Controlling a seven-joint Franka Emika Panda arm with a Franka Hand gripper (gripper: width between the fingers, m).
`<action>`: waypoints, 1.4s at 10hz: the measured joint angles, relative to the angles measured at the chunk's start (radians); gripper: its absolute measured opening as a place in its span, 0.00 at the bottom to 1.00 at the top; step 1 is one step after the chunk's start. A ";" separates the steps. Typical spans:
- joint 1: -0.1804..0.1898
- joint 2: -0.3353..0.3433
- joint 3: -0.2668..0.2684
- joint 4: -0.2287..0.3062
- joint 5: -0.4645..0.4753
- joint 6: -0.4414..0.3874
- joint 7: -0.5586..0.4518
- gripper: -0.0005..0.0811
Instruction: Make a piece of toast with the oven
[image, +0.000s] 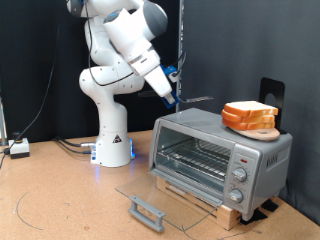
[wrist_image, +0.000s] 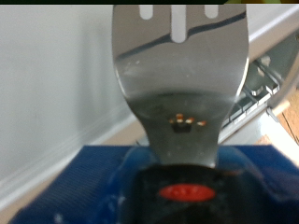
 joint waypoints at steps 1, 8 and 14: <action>-0.021 0.000 -0.036 0.001 -0.016 -0.023 -0.034 0.48; -0.007 0.046 0.028 0.098 -0.159 -0.014 -0.124 0.48; -0.017 0.188 0.081 0.191 -0.245 -0.039 -0.077 0.48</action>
